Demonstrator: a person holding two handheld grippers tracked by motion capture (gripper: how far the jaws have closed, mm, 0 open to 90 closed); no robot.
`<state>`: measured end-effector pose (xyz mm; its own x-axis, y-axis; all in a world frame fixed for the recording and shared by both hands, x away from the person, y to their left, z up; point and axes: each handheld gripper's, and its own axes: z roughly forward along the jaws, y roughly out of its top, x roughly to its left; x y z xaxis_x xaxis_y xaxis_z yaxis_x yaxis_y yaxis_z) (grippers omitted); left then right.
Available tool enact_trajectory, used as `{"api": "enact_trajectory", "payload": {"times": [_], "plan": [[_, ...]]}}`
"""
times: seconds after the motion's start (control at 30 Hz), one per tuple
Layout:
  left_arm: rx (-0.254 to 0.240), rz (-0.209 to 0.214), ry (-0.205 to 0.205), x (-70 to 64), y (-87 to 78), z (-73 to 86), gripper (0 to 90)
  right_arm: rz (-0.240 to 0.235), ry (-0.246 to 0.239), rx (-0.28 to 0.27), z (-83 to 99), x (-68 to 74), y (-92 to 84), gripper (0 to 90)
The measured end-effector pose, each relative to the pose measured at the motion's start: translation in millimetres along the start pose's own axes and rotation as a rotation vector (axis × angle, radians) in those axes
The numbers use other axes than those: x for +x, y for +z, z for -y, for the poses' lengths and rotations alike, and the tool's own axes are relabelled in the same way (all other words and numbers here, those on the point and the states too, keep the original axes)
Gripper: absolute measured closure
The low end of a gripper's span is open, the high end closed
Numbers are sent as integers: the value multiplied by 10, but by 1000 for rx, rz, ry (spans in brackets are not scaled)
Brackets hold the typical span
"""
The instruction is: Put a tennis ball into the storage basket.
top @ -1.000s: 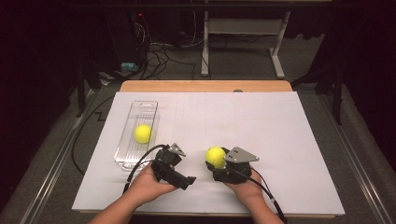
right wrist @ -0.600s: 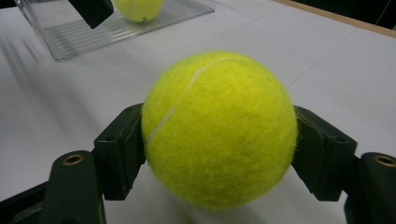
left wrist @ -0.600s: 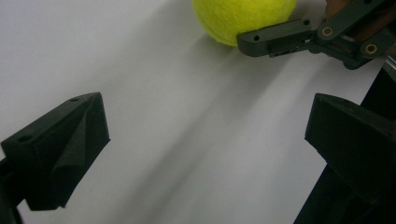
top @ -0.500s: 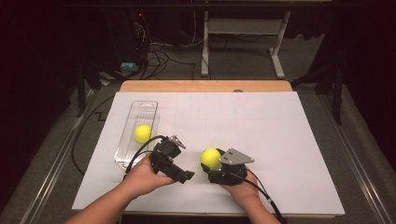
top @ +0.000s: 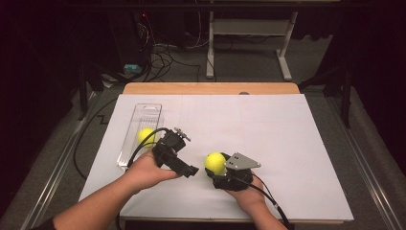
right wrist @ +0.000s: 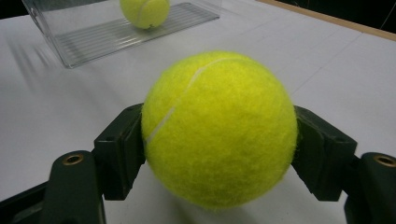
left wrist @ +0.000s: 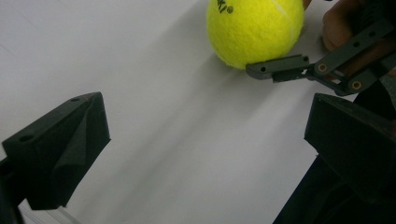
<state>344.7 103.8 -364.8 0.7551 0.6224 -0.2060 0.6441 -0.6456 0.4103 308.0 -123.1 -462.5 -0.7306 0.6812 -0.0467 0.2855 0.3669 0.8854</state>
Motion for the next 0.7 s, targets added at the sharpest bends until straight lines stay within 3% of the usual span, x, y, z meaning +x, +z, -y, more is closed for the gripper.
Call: {"api": "enact_trajectory", "payload": {"times": [0.7], "plan": [[34, -17, 6, -12, -21, -160, 13, -50, -16, -19, -50, 153, 109, 269]]}}
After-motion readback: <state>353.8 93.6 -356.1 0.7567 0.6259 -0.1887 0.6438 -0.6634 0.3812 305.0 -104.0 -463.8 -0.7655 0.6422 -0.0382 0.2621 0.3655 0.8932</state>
